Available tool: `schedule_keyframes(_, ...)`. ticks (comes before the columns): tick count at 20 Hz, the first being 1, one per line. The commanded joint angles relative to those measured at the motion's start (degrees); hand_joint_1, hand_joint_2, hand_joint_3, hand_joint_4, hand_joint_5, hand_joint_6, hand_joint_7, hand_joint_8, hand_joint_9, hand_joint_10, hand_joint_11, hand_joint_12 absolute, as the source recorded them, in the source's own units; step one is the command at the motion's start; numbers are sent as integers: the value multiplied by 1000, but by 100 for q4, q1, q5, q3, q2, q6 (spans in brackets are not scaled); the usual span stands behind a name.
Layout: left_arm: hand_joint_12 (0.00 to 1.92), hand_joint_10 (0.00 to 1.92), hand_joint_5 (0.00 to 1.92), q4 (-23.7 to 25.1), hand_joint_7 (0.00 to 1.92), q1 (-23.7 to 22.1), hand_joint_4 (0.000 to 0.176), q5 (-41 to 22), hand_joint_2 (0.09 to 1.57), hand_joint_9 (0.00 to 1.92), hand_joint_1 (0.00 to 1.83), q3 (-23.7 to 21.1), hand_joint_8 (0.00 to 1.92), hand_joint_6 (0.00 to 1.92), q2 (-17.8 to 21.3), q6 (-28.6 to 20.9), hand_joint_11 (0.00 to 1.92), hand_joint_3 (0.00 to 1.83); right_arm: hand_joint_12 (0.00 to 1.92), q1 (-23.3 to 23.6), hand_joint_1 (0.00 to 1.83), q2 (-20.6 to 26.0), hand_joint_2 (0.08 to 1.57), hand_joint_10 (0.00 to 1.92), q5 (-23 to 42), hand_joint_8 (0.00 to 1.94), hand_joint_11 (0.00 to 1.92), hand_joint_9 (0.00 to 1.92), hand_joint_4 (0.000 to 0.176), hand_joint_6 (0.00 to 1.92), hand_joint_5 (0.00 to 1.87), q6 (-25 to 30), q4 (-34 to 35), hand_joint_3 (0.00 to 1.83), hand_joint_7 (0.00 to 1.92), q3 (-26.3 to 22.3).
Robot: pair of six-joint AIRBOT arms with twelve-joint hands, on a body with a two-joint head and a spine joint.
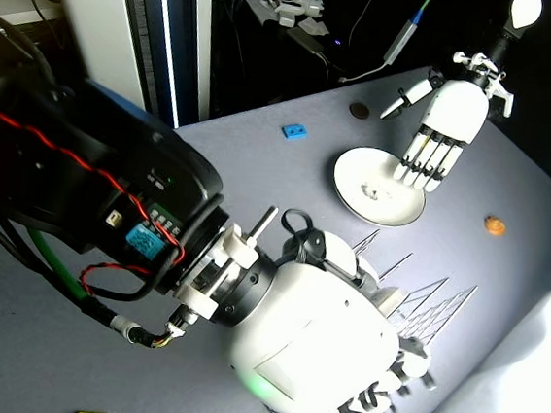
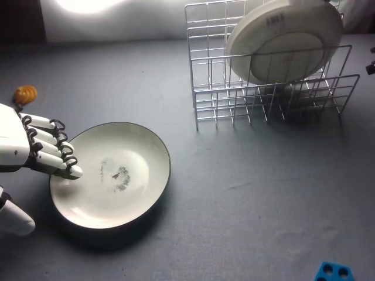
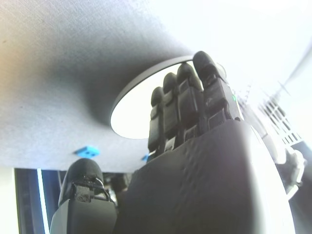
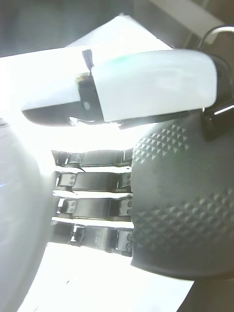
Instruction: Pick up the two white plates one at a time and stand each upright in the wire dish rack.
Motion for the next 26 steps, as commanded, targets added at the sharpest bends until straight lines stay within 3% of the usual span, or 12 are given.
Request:
schedule_keyframes(1,618,6,239,-243,282,-1,0,-93,1098,257,0,42,6,4,17,-19,0,0,1387,89,966,50,1116,776,446,335,0,307,0,386,437,67,24,1,537,1)
schedule_keyframes(4,656,9,257,-243,301,2,0,-93,1099,277,0,48,8,6,18,-25,0,1,1378,197,982,55,1107,776,448,333,0,312,0,382,441,44,23,0,542,-5)
schedule_keyframes(6,564,1,218,-244,258,4,0,-94,1106,234,0,50,3,1,16,-26,0,3,1387,375,995,60,1089,757,438,305,0,324,0,324,486,-19,-28,0,570,-64)
schedule_keyframes(8,580,1,212,-244,258,6,0,-94,1107,233,0,51,1,2,15,-29,0,1,1373,520,981,93,1106,767,459,295,0,301,0,309,478,-19,-621,3,557,-283)
schedule_keyframes(11,568,3,219,-244,264,27,0,-96,1103,239,0,56,4,6,12,-40,0,0,1370,542,979,182,1115,767,1040,290,0,298,0,302,473,-68,-1891,5,551,-884)
schedule_keyframes(17,609,5,225,-244,275,203,0,-117,1110,251,0,149,5,5,-57,-133,0,1,1378,336,1003,180,1113,736,1739,278,0,323,0,303,507,-247,-2903,1,579,-1659)
schedule_keyframes(19,599,2,219,-245,273,362,0,-140,1105,249,0,204,2,1,-112,-225,0,0,1303,219,984,159,1170,580,1859,138,0,300,0,234,476,-384,-3296,4,546,-1876)
schedule_keyframes(22,574,2,207,-245,251,584,0,-130,1104,226,0,173,3,2,-145,-250,0,0,958,24,1012,72,1143,269,1936,2,0,186,0,38,345,-676,-3857,0,355,-2184)
schedule_keyframes(25,556,3,200,-322,245,811,0,-136,1106,224,0,147,3,2,-182,-306,0,0,587,-130,1062,-27,1041,91,1930,3,0,133,0,4,234,-1235,-4096,0,199,-2459)
schedule_keyframes(26,550,5,210,-334,252,887,0,-137,1098,229,0,137,7,6,-193,-327,0,0,332,-179,1045,-62,1046,42,1930,0,0,68,0,1,146,-1446,-4142,0,119,-2527)
